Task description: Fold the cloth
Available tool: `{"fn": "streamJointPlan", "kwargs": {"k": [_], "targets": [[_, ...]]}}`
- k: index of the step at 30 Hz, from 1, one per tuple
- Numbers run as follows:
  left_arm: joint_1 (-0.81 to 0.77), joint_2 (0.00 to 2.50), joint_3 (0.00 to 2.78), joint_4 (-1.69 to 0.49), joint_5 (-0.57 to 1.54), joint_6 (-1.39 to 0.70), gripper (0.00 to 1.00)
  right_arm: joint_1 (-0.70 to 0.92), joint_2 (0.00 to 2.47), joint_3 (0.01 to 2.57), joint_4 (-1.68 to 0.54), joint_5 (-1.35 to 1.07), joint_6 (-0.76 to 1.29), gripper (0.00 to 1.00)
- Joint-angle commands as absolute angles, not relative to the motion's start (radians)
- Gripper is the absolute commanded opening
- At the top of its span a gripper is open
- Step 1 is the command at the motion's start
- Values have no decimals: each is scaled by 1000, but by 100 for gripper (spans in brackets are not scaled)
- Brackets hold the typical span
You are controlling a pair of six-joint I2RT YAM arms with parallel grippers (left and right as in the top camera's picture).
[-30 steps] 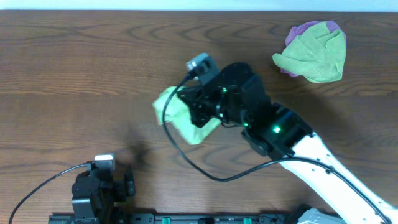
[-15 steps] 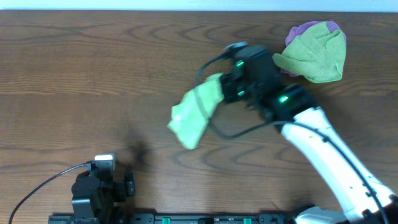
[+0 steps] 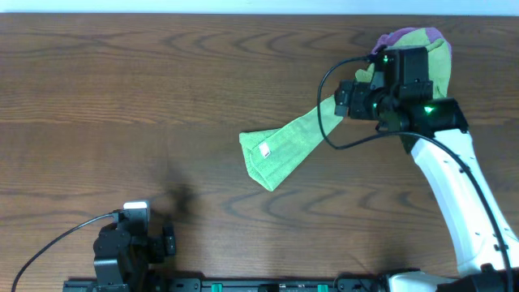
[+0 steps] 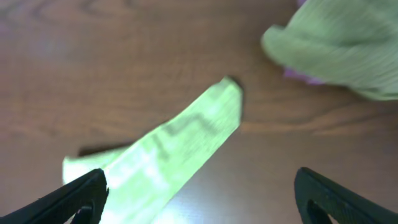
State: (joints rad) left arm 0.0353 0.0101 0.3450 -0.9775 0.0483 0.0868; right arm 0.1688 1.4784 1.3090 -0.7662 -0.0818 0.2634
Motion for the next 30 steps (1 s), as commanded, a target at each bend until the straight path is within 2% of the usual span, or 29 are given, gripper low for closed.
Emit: {"fn": "streamJointPlan", "kwargs": {"k": [1,11,30], "targets": [[30,4,321,-1011,38,109,95,184,1550,1317,-756,-132,272,93],[30,4,321,-1011,38,109,95,150,1871,1318,-474,-147,226,85],[30,4,321,-1011,38,109,95,97,2040,1318,-373,-128,176,71]]}}
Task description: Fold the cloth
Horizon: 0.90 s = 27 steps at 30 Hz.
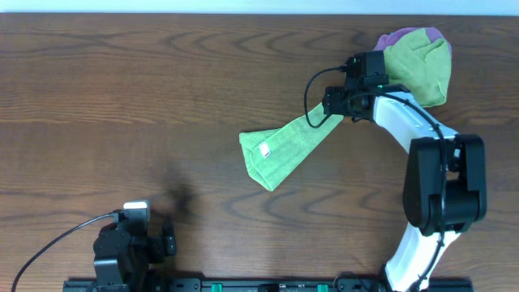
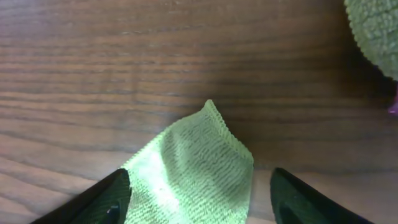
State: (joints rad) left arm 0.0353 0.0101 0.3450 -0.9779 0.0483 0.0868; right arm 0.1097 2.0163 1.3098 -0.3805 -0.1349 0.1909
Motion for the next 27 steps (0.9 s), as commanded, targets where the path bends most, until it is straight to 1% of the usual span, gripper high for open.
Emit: {"fn": "streamJointPlan", "kwargs": {"k": [1,7,13,27], "targets": [[30,4,321,-1011,38,109,95,97,2042,1318,-371,-128,174,70],[30,4,321,-1011,38,109,95,97,2048,1318,-343,-122,159,69],[30,4,321,-1011,38,109,96,97,2048,1318,-327,-120,159,63],[30,4,321,-1011,38,109,95,97,2048,1318,-332,-120,159,56]]}}
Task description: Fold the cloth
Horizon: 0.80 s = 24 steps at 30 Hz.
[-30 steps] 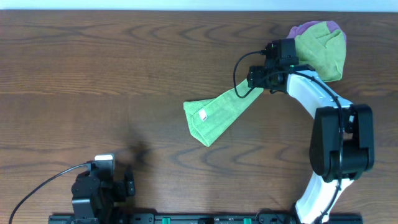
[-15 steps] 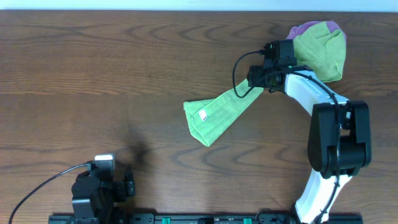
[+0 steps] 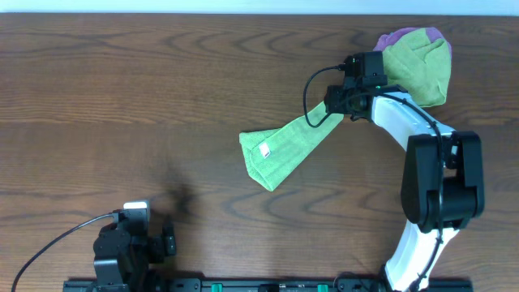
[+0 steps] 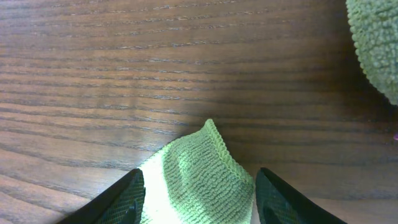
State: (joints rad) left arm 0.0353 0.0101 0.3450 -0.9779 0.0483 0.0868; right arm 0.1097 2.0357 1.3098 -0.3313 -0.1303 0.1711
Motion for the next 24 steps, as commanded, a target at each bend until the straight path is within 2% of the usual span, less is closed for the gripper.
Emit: {"fn": "streamJointPlan", "kwargs": {"k": [1,7,12,14,16,18,24], "targets": [[30,4,321,-1011,38,109,96,97,2050,1318,-332,-120,159,56],[30,4,321,-1011,38,109,95,97,2065,1318,-336,-120,159,54],[30,4,321,-1011,38,109,96,99,2072,1318,-335,-120,159,41],[30,4,321,-1011,38,109,95,99,2072,1318,-335,-120,159,32],[30,4,321,-1011,38,109,95,99,2071,1318,-338,-120,159,14],[30,4,321,-1011,38,109,95,99,2069,1327,-358,-120,159,1],[30,4,321,-1011,37,109,95,99,2009,1365,-491,-117,132,1]]}}
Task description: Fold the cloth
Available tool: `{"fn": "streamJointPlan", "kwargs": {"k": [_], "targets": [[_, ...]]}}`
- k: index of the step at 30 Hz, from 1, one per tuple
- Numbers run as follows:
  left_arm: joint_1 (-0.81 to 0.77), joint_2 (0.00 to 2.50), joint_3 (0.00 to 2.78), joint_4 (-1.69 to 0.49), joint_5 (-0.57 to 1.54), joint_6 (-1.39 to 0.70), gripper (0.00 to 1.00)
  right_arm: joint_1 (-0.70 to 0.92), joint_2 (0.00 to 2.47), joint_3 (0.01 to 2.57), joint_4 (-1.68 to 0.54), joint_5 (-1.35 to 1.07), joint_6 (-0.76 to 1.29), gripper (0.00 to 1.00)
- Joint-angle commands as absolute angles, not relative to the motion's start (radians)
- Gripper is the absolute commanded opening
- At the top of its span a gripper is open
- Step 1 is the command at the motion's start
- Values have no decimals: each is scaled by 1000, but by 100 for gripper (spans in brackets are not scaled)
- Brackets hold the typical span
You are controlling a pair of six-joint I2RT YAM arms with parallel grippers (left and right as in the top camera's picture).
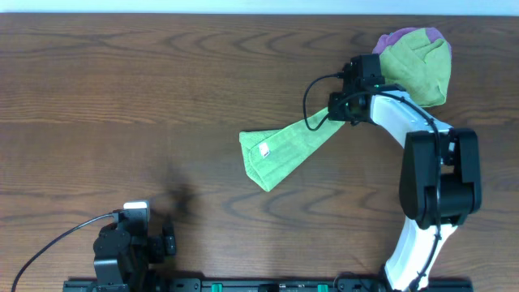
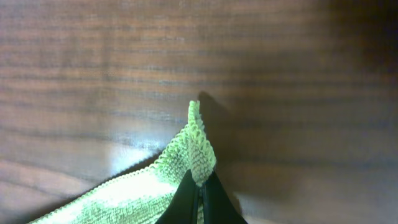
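A light green cloth (image 1: pixel 284 146) lies folded into a long strip across the middle of the wooden table, with a white tag near its lower left end. My right gripper (image 1: pixel 339 113) is shut on the strip's upper right corner. In the right wrist view the black fingertips (image 2: pixel 186 196) pinch that corner of the green cloth (image 2: pixel 196 146), which stands up in a small peak. The left gripper (image 1: pixel 166 242) rests at the front left of the table; its jaws cannot be made out.
A bundle of green and purple cloths (image 1: pixel 415 61) lies at the back right, just beyond the right gripper. The table's far edge (image 1: pixel 259 14) runs along the top.
The right gripper's jaws were open either side of the cloth corner; they are now shut on it, and the corner is pinched up into a peak.
The right gripper was open and higher up, over the strip's upper right end. It then stood low at the corner, jaws open on both sides, and stayed so with the gap narrower. Now it is shut on the corner. The left arm stayed parked.
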State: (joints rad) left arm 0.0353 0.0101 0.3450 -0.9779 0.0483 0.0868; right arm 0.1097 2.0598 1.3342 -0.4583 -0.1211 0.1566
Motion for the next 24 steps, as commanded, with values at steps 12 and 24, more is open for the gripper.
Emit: {"fn": "streamJointPlan", "kwargs": {"k": [12,24], "targets": [[30,4,321,-1010,33,109,95,118,1765,1366,-906,-108,52,1],[30,4,321,-950,18,109,96,237,1709,1348,-1236,-131,-31,79]]}}
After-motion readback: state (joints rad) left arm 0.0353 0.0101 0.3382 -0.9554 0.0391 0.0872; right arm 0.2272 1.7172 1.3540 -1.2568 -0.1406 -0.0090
